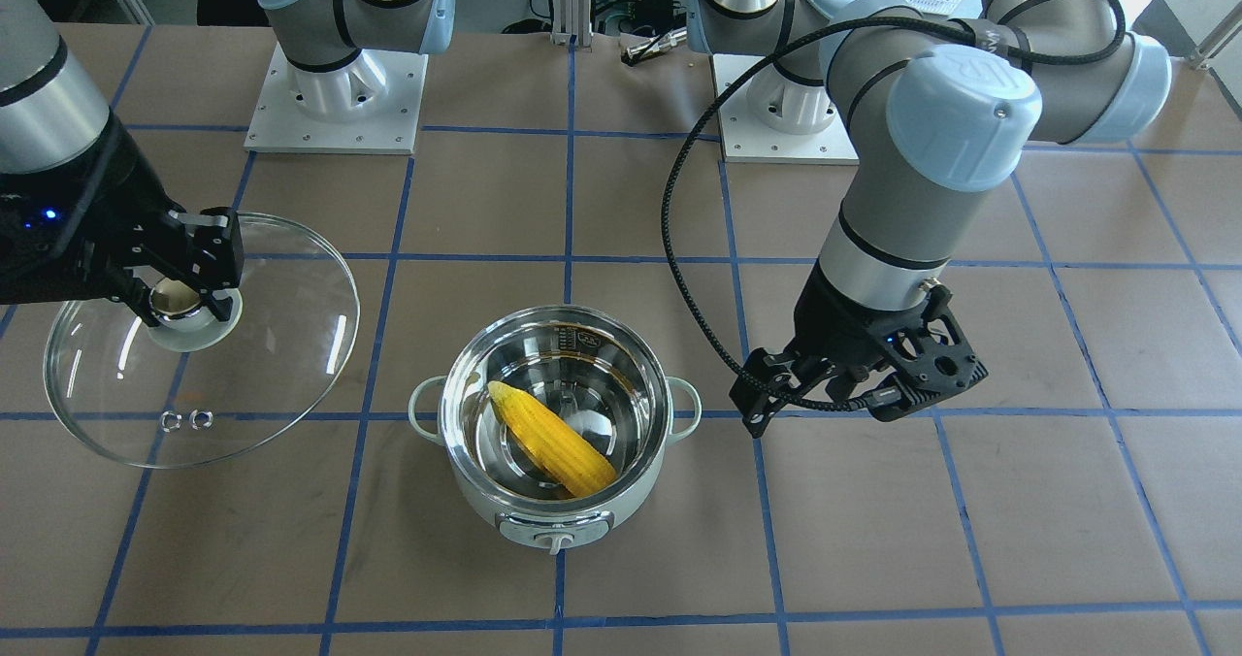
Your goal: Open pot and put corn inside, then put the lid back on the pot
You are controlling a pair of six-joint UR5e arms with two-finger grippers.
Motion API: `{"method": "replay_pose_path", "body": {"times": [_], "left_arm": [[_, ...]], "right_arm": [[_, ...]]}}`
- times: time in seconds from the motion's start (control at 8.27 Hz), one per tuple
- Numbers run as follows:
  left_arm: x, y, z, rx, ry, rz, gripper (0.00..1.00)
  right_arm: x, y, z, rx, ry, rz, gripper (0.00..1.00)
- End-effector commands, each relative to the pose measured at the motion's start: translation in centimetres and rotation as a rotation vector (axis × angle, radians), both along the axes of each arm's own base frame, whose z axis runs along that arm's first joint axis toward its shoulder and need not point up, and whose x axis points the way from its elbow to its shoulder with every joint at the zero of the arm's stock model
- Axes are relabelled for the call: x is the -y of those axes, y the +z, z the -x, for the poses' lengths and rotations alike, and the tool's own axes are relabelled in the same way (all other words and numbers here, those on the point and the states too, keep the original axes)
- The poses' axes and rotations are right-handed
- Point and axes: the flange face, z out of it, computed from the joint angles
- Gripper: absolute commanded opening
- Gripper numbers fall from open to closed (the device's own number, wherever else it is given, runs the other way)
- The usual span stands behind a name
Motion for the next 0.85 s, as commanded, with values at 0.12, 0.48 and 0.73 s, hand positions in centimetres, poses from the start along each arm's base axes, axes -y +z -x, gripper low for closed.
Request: {"method": "replay_pose_path", "body": {"times": [0.12,0.48,0.73], "left_arm": [[-3.5,4.2,-6.1,0.199,-0.185,-0.098,1.00],[-6.5,6.7,-6.9,0.306,-0.170,-0.118,1.00],[-7.2,7.4,-6.3,0.294,-0.179,-0.134,1.00]], "right_arm": [[1.4,-2.5,-10.3,0.074,-0.083,0.031,0.21],[1.9,-6.9,-19.3,0.183,-0.168,0.018,0.21],[1.2,-9.1,-23.0,0.182,-0.167,-0.013,0.19]]}}
